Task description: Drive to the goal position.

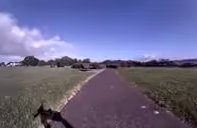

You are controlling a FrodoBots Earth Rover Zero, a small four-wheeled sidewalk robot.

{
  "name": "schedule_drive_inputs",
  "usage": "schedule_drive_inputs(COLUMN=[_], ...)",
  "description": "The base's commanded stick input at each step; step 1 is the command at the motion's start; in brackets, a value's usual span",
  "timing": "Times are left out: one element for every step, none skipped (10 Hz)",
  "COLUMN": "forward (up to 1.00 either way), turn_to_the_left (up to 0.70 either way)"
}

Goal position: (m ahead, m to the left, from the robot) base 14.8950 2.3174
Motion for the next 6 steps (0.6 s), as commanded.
schedule_drive_inputs(forward=[0.7, 0.7, 0.7, 0.7, 0.7, 0.7], turn_to_the_left=[0.05, 0.11, 0.14, 0.14, 0.13, 0.07])
